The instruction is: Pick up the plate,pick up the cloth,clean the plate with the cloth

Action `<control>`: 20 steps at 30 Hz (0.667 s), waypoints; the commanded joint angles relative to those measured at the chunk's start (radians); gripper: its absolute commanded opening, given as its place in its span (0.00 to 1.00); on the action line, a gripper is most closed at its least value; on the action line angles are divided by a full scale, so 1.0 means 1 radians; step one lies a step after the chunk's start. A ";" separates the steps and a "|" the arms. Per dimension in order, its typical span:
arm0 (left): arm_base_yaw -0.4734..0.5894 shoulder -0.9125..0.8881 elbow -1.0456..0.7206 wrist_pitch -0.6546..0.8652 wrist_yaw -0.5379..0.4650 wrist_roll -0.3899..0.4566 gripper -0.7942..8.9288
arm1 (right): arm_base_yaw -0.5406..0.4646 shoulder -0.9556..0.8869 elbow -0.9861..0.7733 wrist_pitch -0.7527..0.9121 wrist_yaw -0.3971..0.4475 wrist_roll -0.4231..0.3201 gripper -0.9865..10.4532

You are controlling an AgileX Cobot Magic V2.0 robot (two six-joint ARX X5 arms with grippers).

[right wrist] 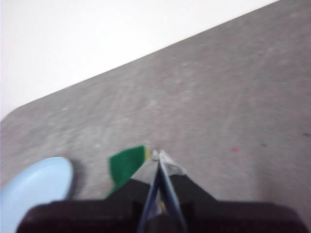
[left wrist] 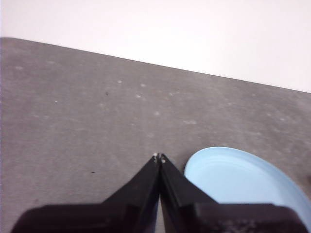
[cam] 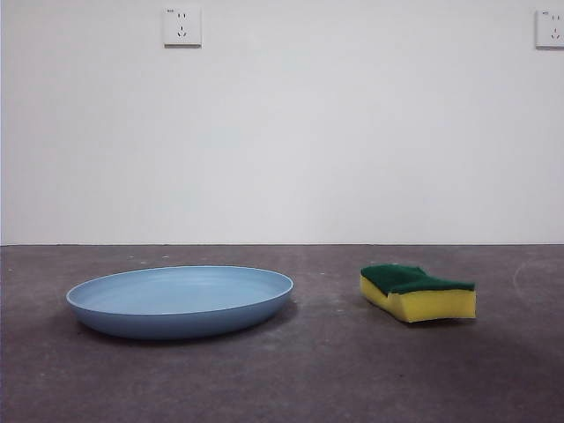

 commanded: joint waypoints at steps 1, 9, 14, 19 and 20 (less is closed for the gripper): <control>0.003 0.084 0.067 -0.006 0.044 -0.025 0.08 | 0.002 0.092 0.077 0.001 -0.059 0.006 0.08; 0.003 0.393 0.268 -0.077 0.261 -0.016 0.08 | 0.002 0.405 0.325 -0.124 -0.293 -0.063 0.08; 0.002 0.611 0.394 -0.195 0.441 0.048 0.08 | 0.002 0.606 0.494 -0.338 -0.381 -0.200 0.09; 0.002 0.753 0.447 -0.255 0.539 0.065 0.08 | 0.002 0.756 0.608 -0.488 -0.377 -0.306 0.13; 0.002 0.770 0.447 -0.254 0.552 0.066 0.09 | 0.002 0.774 0.617 -0.491 -0.377 -0.305 0.19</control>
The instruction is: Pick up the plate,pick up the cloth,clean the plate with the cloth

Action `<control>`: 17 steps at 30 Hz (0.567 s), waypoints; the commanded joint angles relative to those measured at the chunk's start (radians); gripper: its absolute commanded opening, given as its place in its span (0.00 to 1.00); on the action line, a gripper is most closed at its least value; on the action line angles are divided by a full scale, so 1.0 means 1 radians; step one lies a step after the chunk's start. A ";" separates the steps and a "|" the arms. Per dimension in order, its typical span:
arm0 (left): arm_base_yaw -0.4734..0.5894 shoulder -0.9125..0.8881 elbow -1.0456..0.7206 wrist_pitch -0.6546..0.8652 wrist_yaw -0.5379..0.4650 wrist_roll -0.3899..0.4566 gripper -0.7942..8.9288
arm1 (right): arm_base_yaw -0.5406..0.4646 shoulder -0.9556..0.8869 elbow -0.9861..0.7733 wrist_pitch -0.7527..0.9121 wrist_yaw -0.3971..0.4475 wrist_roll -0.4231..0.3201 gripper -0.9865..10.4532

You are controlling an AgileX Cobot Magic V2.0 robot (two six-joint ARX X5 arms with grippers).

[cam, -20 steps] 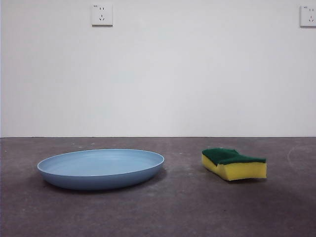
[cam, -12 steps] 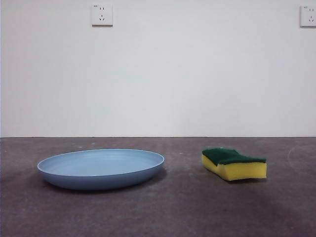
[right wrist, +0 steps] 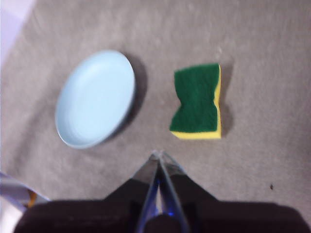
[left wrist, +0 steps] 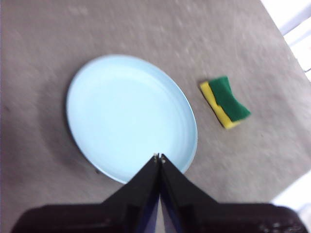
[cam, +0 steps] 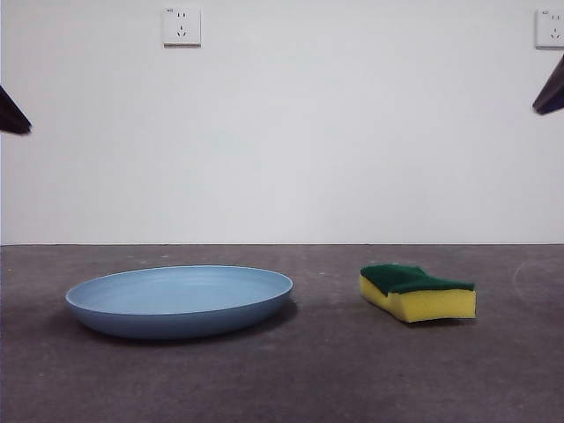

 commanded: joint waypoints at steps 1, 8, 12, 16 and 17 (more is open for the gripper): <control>0.002 0.041 0.002 0.000 0.035 0.024 0.10 | 0.002 0.042 0.023 -0.008 0.000 -0.059 0.24; 0.002 0.086 0.002 0.039 -0.016 0.008 0.41 | 0.002 0.064 0.026 0.001 0.002 -0.059 0.42; 0.002 0.124 0.013 0.064 -0.110 -0.007 0.41 | 0.002 0.064 0.026 0.001 0.002 -0.059 0.42; 0.002 0.212 0.066 0.066 -0.169 0.002 0.41 | 0.002 0.064 0.026 0.001 0.001 -0.058 0.42; 0.001 0.246 0.086 0.064 -0.180 0.013 0.41 | 0.002 0.064 0.026 0.001 0.001 -0.058 0.42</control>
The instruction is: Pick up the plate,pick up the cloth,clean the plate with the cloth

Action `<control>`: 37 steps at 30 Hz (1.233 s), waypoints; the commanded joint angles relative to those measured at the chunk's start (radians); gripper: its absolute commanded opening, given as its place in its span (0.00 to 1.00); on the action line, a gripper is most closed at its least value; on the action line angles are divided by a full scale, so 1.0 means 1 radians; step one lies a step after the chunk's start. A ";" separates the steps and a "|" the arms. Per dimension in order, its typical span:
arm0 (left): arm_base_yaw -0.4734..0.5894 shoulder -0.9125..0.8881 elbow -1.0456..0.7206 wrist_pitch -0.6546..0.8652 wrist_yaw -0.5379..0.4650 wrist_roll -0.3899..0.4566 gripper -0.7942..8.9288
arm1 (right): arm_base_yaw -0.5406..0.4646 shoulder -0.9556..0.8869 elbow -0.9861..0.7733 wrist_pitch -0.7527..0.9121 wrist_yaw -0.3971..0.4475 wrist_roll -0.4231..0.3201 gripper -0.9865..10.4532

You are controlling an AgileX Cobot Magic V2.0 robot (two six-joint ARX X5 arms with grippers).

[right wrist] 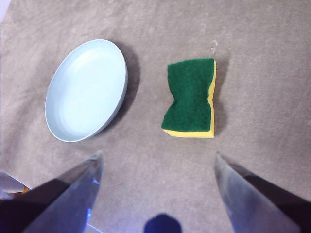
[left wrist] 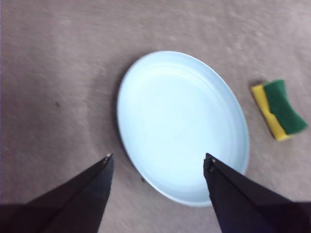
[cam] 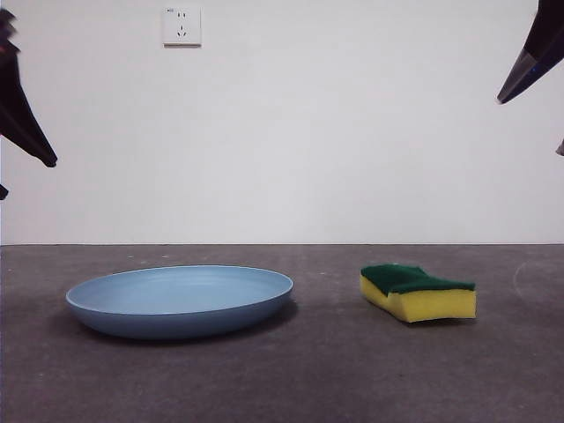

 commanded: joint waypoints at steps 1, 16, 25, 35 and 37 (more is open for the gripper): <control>0.001 0.075 0.042 0.012 -0.019 0.023 0.41 | 0.002 0.002 0.005 0.006 0.000 -0.011 0.42; -0.068 0.503 0.191 0.074 -0.067 0.056 0.40 | 0.002 0.002 0.005 0.006 0.000 -0.010 0.42; -0.136 0.596 0.191 0.145 -0.144 0.047 0.40 | 0.002 0.002 0.005 0.006 0.000 -0.010 0.42; -0.169 0.620 0.191 0.171 -0.145 0.077 0.07 | 0.002 0.002 0.005 0.014 0.000 -0.009 0.42; -0.169 0.620 0.192 0.173 -0.145 0.076 0.07 | 0.002 0.002 0.005 0.027 0.000 -0.009 0.42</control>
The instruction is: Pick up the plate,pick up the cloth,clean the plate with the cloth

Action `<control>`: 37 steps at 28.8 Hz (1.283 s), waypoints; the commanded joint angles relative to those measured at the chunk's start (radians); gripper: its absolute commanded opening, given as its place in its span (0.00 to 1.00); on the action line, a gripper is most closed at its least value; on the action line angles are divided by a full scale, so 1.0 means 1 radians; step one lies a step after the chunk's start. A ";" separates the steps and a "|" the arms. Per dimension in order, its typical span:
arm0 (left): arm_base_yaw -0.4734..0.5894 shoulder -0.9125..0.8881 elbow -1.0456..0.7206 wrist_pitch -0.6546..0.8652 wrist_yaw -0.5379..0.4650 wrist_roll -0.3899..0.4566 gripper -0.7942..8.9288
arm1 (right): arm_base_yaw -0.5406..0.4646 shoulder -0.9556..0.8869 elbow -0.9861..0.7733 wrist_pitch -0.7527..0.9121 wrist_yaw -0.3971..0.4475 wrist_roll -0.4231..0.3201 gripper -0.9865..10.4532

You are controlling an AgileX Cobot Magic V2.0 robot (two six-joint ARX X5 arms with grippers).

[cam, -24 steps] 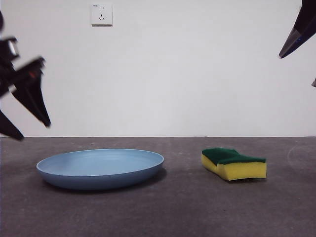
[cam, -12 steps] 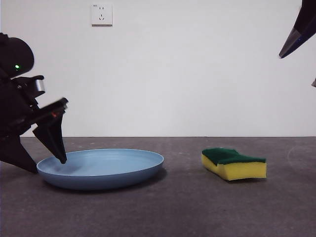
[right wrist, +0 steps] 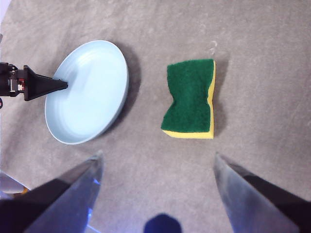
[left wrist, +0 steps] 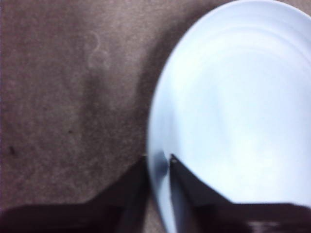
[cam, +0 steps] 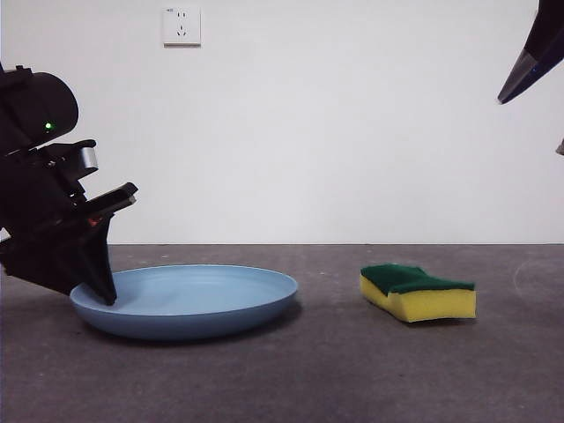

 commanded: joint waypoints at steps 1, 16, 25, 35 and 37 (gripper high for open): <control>-0.004 0.010 0.004 0.006 0.001 0.023 0.07 | 0.002 0.002 0.005 0.024 0.000 -0.009 0.42; -0.013 -0.126 0.200 -0.225 0.003 0.074 0.07 | 0.184 0.166 0.162 0.064 0.292 -0.075 0.33; -0.019 -0.247 0.244 -0.327 0.002 0.076 0.07 | 0.333 0.426 0.277 0.068 0.456 -0.117 0.33; -0.024 -0.286 0.244 -0.402 0.002 0.102 0.07 | 0.375 0.752 0.278 0.160 0.473 -0.123 0.33; -0.024 -0.286 0.244 -0.401 0.001 0.102 0.07 | 0.375 0.795 0.278 0.167 0.474 -0.123 0.32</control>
